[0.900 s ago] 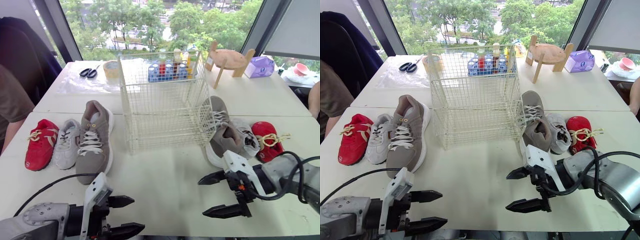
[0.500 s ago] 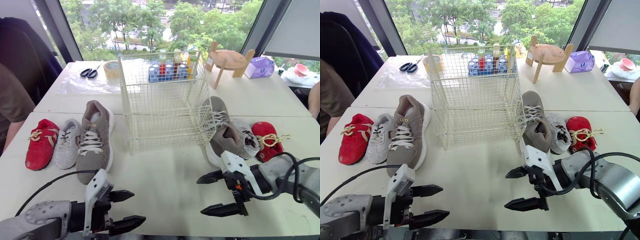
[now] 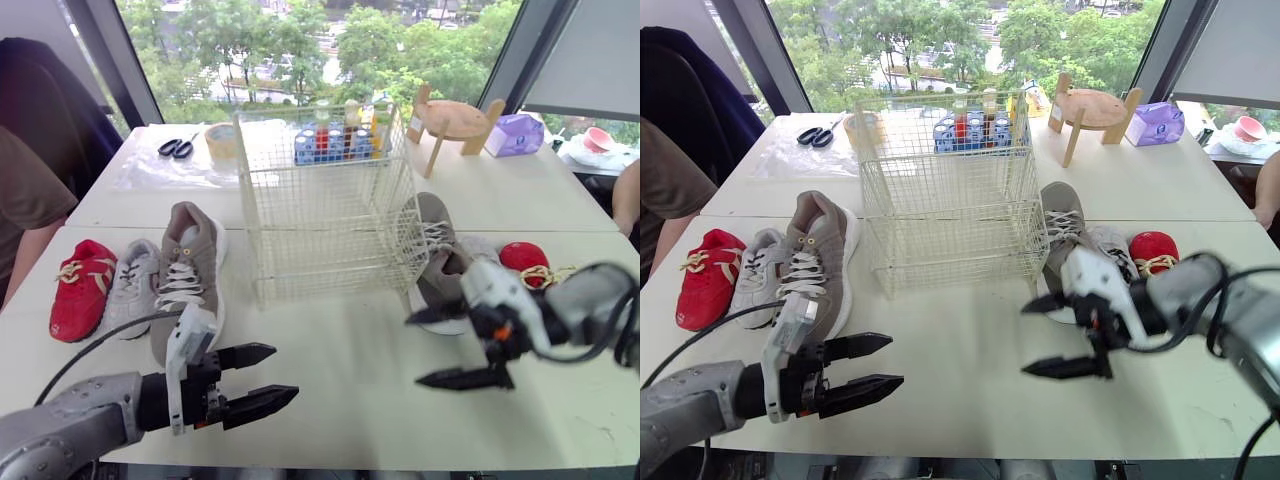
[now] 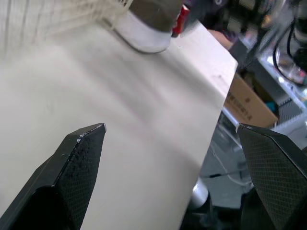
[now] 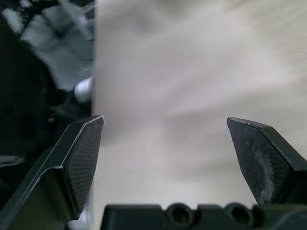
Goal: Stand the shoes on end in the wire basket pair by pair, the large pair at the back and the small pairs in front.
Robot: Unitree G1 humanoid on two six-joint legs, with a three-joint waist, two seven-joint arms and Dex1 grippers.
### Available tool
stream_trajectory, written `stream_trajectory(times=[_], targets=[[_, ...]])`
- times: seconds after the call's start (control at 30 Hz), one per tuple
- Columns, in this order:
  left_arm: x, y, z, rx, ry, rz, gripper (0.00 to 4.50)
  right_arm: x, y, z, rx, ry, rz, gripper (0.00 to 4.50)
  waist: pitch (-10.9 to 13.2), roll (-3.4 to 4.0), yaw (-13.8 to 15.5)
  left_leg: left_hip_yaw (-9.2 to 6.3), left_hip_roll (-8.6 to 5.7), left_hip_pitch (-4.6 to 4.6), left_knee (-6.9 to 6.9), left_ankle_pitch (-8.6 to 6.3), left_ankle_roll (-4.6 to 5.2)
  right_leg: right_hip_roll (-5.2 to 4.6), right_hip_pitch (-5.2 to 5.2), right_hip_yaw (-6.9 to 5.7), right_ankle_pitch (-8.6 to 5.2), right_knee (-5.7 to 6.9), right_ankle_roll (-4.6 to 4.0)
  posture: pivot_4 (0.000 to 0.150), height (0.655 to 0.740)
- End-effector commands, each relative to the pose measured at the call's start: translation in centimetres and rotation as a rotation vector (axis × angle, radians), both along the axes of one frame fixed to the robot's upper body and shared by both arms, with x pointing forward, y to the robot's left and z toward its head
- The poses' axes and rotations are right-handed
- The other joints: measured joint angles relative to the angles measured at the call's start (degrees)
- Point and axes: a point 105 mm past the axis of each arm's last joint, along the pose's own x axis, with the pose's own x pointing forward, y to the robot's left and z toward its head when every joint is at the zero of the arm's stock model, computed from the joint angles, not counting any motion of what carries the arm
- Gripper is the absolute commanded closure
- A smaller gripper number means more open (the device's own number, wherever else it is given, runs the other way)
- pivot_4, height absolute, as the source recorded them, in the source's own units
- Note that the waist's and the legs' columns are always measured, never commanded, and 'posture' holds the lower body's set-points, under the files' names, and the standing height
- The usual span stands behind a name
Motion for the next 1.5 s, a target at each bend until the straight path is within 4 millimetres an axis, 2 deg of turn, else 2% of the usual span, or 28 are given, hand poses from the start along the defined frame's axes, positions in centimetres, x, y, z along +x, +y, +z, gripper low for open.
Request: stream_trajectory(times=[0.03, 0.13, 0.2, 0.27, 0.43, 0.57, 0.67, 0.87, 1.03, 1.2, 1.37, 1.5], targets=[[0.5, -0.5, 3.2, -0.015, -0.122, -0.060, 0.00, 1.6, 0.5, 4.1, 0.052, -0.134, 0.042, 0.07, 0.01, 0.00, 0.12, 0.00, 0.00, -0.02, -0.01, 0.00, 0.00, 0.02, -0.05, 0.00, 0.00, 0.03, 0.00, 0.150, 0.7400], [1.1, -1.0, 6.4, -0.055, -0.218, -0.090, 0.00, 3.7, 1.2, 4.7, -0.024, -0.241, 0.069, 0.07, 0.02, -0.06, 0.23, -0.02, 0.01, -0.02, 0.00, 0.05, -0.08, 0.03, -0.13, 0.00, 0.00, 0.20, 0.00, 0.150, 0.7400], [1.1, -1.4, 7.4, -0.026, -0.259, -0.120, 0.00, 5.3, 1.4, 4.2, -0.085, -0.266, 0.065, 0.07, 0.02, -0.06, 0.15, -0.01, 0.00, -0.02, 0.00, 0.05, -0.08, 0.02, -0.14, 0.00, -0.01, 0.25, 0.01, 0.150, 0.7400], [0.9, -1.7, 8.0, 0.002, -0.293, -0.134, 0.00, 7.0, 1.7, 2.7, -0.174, -0.252, 0.051, 0.07, 0.03, -0.07, -0.18, 0.10, -0.03, -0.04, 0.00, 0.05, -0.08, -0.01, -0.18, 0.05, 0.00, 0.27, 0.03, 0.150, 0.7400], [1.0, -1.7, 8.1, -0.004, -0.304, -0.078, 0.00, 9.2, 3.0, -0.3, -0.270, -0.257, 0.106, 0.07, 0.04, -0.06, -0.97, 0.19, -0.04, -0.07, -0.03, 0.06, -0.09, 0.00, -0.30, 0.11, 0.09, 0.32, 0.22, 0.150, 0.7400], [0.9, -2.0, 7.6, -0.010, -0.293, -0.053, 0.00, 10.2, 3.5, -1.6, -0.318, -0.273, 0.122, 0.07, 0.04, -0.06, -1.11, 0.18, -0.04, -0.07, -0.04, 0.09, -0.15, 0.01, -0.33, 0.11, 0.10, 0.38, 0.25, 0.150, 0.7400], [1.0, -2.1, 7.5, -0.022, -0.293, -0.028, 0.00, 10.7, 3.1, -2.4, -0.394, -0.298, 0.130, 1.32, 0.04, -0.07, -1.13, 0.16, -0.04, -0.04, -0.03, 0.12, -0.21, 0.03, -0.30, 0.11, 0.10, 0.40, 0.25, 0.150, 0.7400], [1.4, -2.6, 7.0, -0.028, -0.291, -0.019, 0.00, 10.9, 3.3, -2.5, -0.417, -0.332, 0.149, 4.46, 0.04, -0.06, -1.17, 0.14, -0.03, 0.01, -0.03, 0.16, -0.28, 0.10, -0.30, 0.11, 0.10, 0.47, 0.23, 0.150, 0.7400], [1.8, -2.6, 6.7, -0.017, -0.292, -0.017, 0.00, 11.4, 4.2, -1.2, -0.384, -0.409, 0.120, 4.46, 0.04, -0.07, -1.36, 0.12, -0.01, 0.01, -0.04, 0.17, -0.29, 0.14, -0.30, 0.11, 0.11, 0.47, 0.24, 0.150, 0.7400], [2.0, -2.8, 6.5, -0.016, -0.292, -0.023, 0.00, 9.8, 6.2, -0.1, -0.347, -0.407, 0.112, 4.46, 0.06, -0.04, -1.30, 0.10, 0.03, -0.04, -0.05, 0.19, -0.33, 0.27, -0.42, 0.12, 0.12, 0.54, 0.25, 0.150, 0.7400], [2.1, -3.2, 5.9, -0.001, -0.290, -0.031, 0.00, 8.7, 7.1, -1.3, -0.368, -0.368, 0.069, 4.46, 0.06, -0.06, -1.14, 0.09, 0.04, -0.07, -0.06, 0.21, -0.37, 0.19, -0.44, 0.13, 0.12, 0.56, 0.26, 0.150, 0.7400], [2.1, -3.2, 5.5, 0.010, -0.287, -0.027, 0.00, 8.9, 7.3, -1.5, -0.356, -0.347, -0.018, 4.46, 0.06, -0.06, -1.12, 0.09, -0.01, -0.07, -0.06, 0.21, -0.37, 0.13, -0.43, 0.13, 0.11, 0.55, 0.25, 0.150, 0.7400]])
